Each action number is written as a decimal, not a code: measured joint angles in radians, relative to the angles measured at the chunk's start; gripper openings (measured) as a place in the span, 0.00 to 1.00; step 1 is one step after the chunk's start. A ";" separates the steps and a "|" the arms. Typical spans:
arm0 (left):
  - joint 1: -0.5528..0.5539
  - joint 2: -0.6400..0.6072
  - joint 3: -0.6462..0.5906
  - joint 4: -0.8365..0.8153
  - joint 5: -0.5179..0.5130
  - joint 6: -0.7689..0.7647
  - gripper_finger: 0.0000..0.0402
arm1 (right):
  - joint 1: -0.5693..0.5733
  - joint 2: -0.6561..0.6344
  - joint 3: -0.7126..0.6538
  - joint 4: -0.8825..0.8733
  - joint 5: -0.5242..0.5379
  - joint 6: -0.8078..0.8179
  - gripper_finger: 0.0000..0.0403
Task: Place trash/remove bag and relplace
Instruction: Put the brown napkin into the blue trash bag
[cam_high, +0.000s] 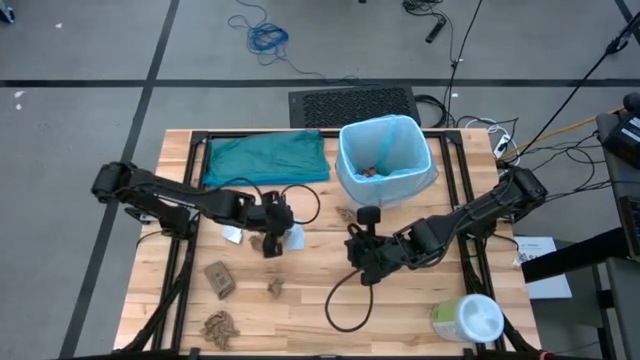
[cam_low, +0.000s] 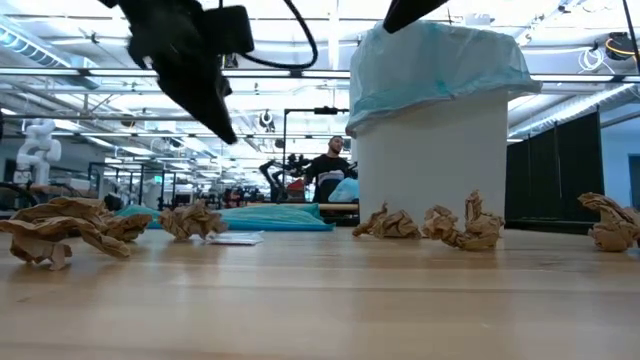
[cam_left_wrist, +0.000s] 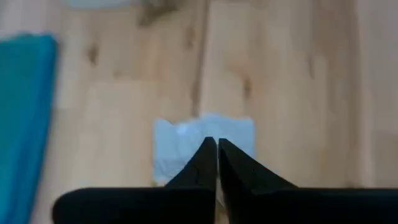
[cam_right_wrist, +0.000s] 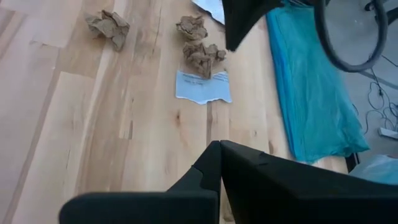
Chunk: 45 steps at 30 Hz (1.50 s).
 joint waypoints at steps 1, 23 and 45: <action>0.000 -0.001 0.005 -0.027 0.021 -0.003 0.08 | 0.000 0.000 0.000 0.000 -0.002 0.000 0.00; 0.003 0.312 0.006 -0.107 0.039 -0.104 0.41 | -0.002 0.000 0.000 0.000 -0.025 0.000 0.00; 0.004 -0.062 0.204 -0.033 -0.227 0.046 0.01 | 0.062 -0.346 0.000 0.007 0.159 0.093 0.00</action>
